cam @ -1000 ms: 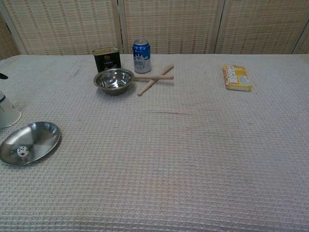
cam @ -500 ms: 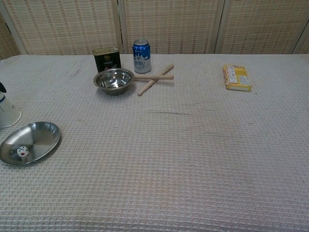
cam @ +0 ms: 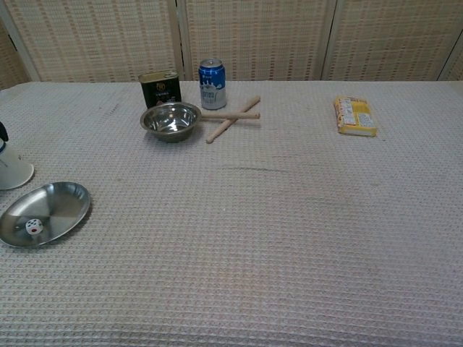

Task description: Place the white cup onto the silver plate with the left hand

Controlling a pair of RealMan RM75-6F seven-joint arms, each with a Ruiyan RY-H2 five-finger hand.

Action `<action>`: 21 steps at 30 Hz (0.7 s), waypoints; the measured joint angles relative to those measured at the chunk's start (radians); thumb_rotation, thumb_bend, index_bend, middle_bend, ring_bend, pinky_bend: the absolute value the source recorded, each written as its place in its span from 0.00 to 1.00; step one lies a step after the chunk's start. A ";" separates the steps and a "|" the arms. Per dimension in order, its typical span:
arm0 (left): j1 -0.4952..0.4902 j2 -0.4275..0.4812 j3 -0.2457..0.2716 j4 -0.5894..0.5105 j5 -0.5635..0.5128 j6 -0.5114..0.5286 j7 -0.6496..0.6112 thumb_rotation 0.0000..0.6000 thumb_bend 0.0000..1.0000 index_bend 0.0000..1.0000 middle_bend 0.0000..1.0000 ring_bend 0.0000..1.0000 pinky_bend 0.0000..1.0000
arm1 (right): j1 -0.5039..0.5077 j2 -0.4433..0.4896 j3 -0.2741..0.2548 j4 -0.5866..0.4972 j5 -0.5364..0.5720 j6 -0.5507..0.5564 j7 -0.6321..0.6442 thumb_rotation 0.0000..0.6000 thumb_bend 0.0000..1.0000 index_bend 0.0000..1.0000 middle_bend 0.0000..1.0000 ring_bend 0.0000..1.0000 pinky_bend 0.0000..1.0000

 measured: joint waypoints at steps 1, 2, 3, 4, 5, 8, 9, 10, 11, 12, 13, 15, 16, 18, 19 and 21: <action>0.004 0.006 0.003 -0.013 0.010 0.013 -0.006 1.00 0.43 0.42 0.56 0.74 0.97 | 0.001 0.000 0.000 0.000 0.000 -0.001 0.000 1.00 0.15 0.00 0.00 0.00 0.00; 0.010 0.014 0.006 -0.030 0.022 0.027 -0.014 1.00 0.43 0.42 0.57 0.74 0.97 | 0.001 0.000 -0.001 0.000 -0.002 -0.001 0.001 1.00 0.15 0.00 0.00 0.00 0.00; 0.018 0.028 0.012 -0.057 0.042 0.046 -0.027 1.00 0.43 0.43 0.59 0.75 0.97 | 0.001 0.001 -0.001 0.000 -0.003 0.000 0.002 1.00 0.15 0.00 0.00 0.00 0.00; 0.024 0.040 0.019 -0.081 0.060 0.061 -0.041 1.00 0.43 0.44 0.59 0.75 0.97 | 0.001 0.001 -0.002 0.000 -0.005 0.001 0.003 1.00 0.15 0.00 0.00 0.00 0.00; 0.031 0.053 0.027 -0.108 0.082 0.076 -0.057 1.00 0.44 0.44 0.60 0.75 0.97 | 0.001 0.001 -0.003 0.000 -0.007 0.002 0.005 1.00 0.15 0.00 0.00 0.00 0.00; 0.056 0.105 0.066 -0.198 0.175 0.125 -0.117 1.00 0.44 0.45 0.62 0.75 0.97 | 0.000 0.003 -0.006 -0.001 -0.015 0.003 0.009 1.00 0.15 0.00 0.00 0.00 0.00; 0.065 0.123 0.086 -0.231 0.218 0.143 -0.136 1.00 0.44 0.46 0.62 0.75 0.97 | 0.000 0.004 -0.007 -0.002 -0.018 0.004 0.010 1.00 0.15 0.00 0.00 0.00 0.00; 0.072 0.137 0.103 -0.253 0.249 0.156 -0.148 1.00 0.44 0.46 0.62 0.75 0.97 | 0.000 0.004 -0.009 -0.002 -0.021 0.005 0.011 1.00 0.15 0.00 0.00 0.00 0.00; 0.079 0.149 0.120 -0.275 0.279 0.168 -0.156 1.00 0.44 0.46 0.62 0.75 0.97 | -0.001 0.005 -0.011 -0.002 -0.025 0.007 0.013 1.00 0.15 0.00 0.00 0.00 0.00; 0.088 0.161 0.144 -0.300 0.314 0.182 -0.159 1.00 0.44 0.46 0.62 0.75 0.97 | -0.001 0.006 -0.012 -0.003 -0.028 0.008 0.015 1.00 0.15 0.00 0.00 0.00 0.00; 0.094 0.168 0.160 -0.315 0.334 0.192 -0.157 1.00 0.44 0.46 0.62 0.75 0.97 | -0.001 0.007 -0.013 -0.003 -0.031 0.008 0.017 1.00 0.15 0.00 0.00 0.00 0.00; 0.102 0.170 0.179 -0.330 0.354 0.206 -0.133 1.00 0.44 0.46 0.63 0.75 0.97 | -0.002 0.010 -0.016 -0.004 -0.036 0.012 0.022 1.00 0.15 0.00 0.00 0.00 0.00; 0.105 0.168 0.180 -0.330 0.355 0.208 -0.118 1.00 0.44 0.46 0.63 0.75 0.97 | -0.003 0.011 -0.016 -0.004 -0.037 0.014 0.024 1.00 0.15 0.00 0.00 0.00 0.00; 0.111 0.159 0.181 -0.328 0.352 0.210 -0.076 1.00 0.44 0.46 0.64 0.75 0.97 | -0.005 0.013 -0.016 -0.004 -0.041 0.020 0.028 1.00 0.15 0.00 0.00 0.00 0.00; 0.113 0.154 0.182 -0.327 0.349 0.207 -0.055 1.00 0.44 0.47 0.64 0.75 0.97 | -0.006 0.014 -0.016 -0.004 -0.042 0.024 0.030 1.00 0.15 0.00 0.00 0.00 0.00; 0.114 0.146 0.184 -0.327 0.344 0.194 -0.039 1.00 0.44 0.47 0.64 0.75 0.97 | -0.008 0.016 -0.017 -0.004 -0.044 0.026 0.033 1.00 0.15 0.00 0.00 0.00 0.00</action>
